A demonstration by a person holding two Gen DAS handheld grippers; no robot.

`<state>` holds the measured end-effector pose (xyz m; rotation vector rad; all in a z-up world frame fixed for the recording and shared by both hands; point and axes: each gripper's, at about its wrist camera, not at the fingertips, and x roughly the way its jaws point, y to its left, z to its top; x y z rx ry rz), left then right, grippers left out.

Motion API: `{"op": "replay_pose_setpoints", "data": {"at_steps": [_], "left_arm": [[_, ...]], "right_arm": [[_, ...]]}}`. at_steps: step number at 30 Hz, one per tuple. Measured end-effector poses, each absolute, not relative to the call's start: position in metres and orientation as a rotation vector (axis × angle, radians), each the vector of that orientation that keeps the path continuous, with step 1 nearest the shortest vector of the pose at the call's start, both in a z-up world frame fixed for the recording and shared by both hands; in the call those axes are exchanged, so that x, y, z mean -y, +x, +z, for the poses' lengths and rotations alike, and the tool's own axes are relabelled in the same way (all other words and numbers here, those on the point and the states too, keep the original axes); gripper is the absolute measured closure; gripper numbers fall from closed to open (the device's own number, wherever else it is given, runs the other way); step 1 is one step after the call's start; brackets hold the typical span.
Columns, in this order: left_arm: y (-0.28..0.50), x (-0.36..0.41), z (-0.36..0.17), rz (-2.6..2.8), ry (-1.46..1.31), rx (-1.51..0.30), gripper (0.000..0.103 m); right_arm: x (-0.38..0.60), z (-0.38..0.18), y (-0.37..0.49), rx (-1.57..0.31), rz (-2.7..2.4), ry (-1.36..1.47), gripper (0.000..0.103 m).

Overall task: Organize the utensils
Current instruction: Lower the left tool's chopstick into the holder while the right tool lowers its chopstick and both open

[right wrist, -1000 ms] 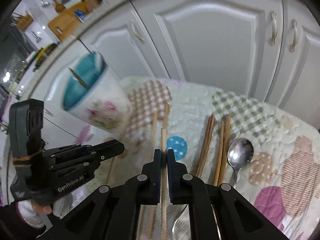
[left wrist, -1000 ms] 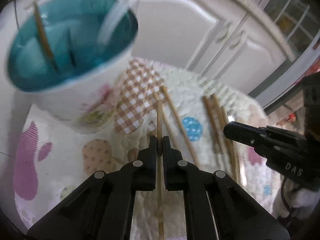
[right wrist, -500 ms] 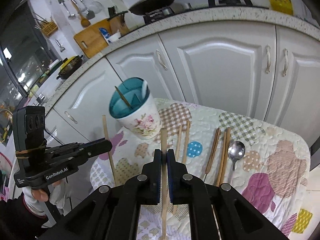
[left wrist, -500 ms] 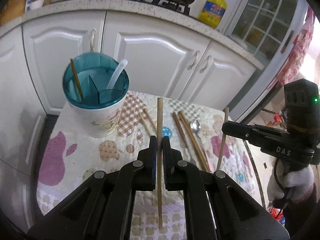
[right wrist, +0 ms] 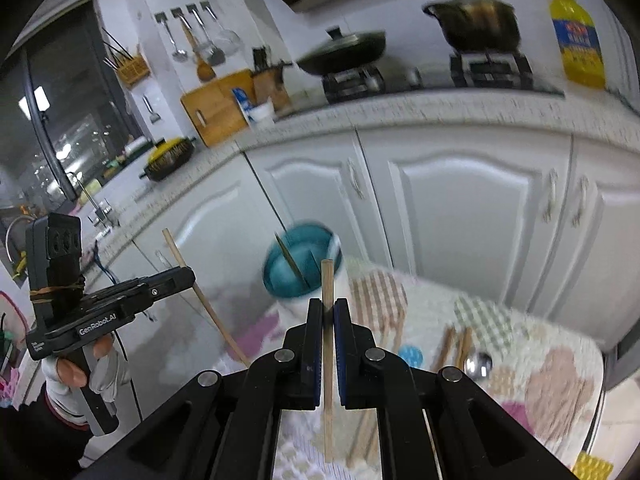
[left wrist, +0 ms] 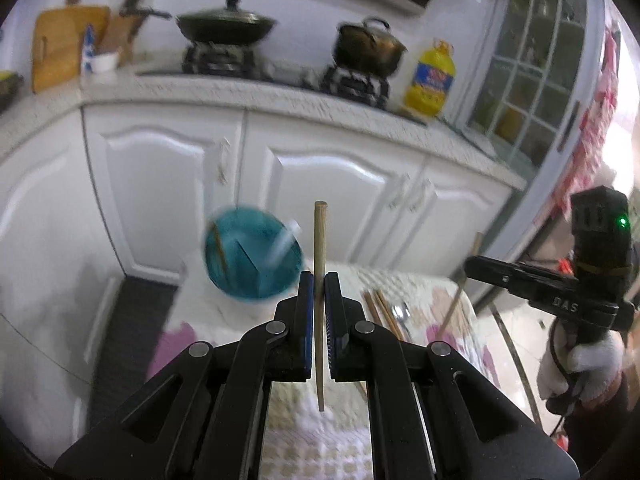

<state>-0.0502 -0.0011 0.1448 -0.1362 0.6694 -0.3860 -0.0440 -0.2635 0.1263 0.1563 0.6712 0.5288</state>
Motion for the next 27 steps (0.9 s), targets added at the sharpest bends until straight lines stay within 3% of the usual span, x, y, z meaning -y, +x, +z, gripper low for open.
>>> {"op": "replay_pose_setpoints", "data": {"at_steps": [14,20,27], "left_arm": [[0.02,-0.04,0.202,-0.197,-0.127,-0.519,0.099],[0.053,-0.036,0.19,-0.167,-0.097,-0.537,0.099],[0.079,-0.03,0.161,-0.144,-0.084,-0.581,0.099]], "right_arm": [[0.204,0.203,0.039,-0.556,0.564,0.103,0.098],[0.176,0.214,0.079,-0.509,0.553,0.072,0.098],[0.16,0.185,0.125,-0.543,0.542,0.072,0.098]]}}
